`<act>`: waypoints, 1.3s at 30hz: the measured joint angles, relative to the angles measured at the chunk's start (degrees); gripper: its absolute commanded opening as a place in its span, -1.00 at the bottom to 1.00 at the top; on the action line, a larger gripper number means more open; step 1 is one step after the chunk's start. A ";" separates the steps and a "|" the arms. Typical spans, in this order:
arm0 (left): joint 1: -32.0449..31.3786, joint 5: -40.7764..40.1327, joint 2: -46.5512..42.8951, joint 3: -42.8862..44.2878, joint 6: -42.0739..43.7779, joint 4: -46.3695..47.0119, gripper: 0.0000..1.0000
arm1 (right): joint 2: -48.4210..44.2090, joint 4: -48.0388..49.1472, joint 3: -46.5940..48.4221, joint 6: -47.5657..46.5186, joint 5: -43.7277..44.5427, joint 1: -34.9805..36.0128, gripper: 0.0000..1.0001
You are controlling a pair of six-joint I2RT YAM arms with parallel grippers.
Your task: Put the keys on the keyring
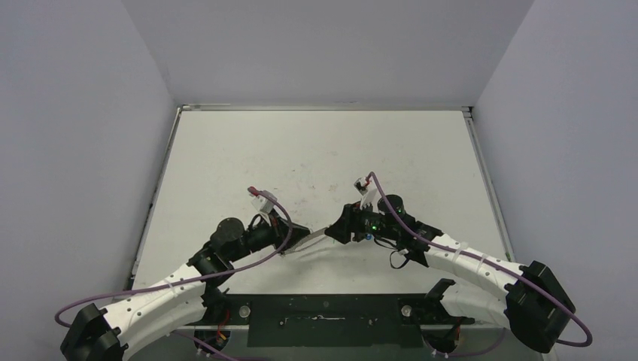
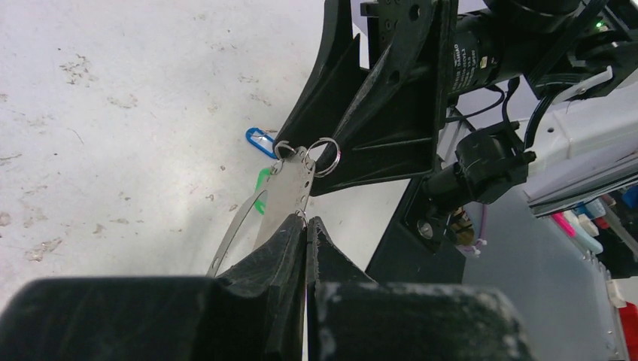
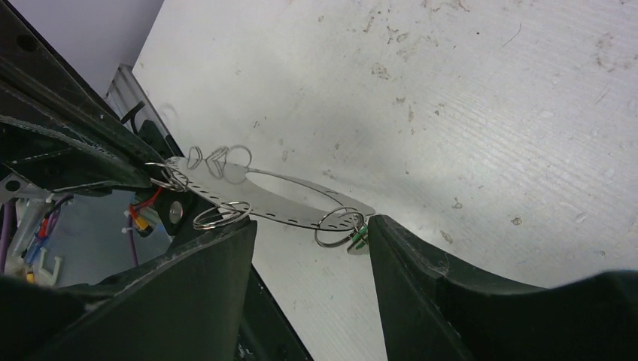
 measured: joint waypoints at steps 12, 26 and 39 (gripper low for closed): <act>0.04 -0.42 -0.79 0.94 -5.05 -4.09 -1.00 | 0.42 3.26 0.20 -5.14 -4.37 0.00 0.32; 0.04 -0.35 -3.93 -0.22 -0.81 -1.64 -1.00 | -4.00 4.35 0.20 -6.49 -5.75 0.00 0.41; 0.04 -0.63 -5.62 -2.78 1.99 -1.09 -1.00 | -13.49 -6.88 0.20 -7.98 7.30 -0.33 0.37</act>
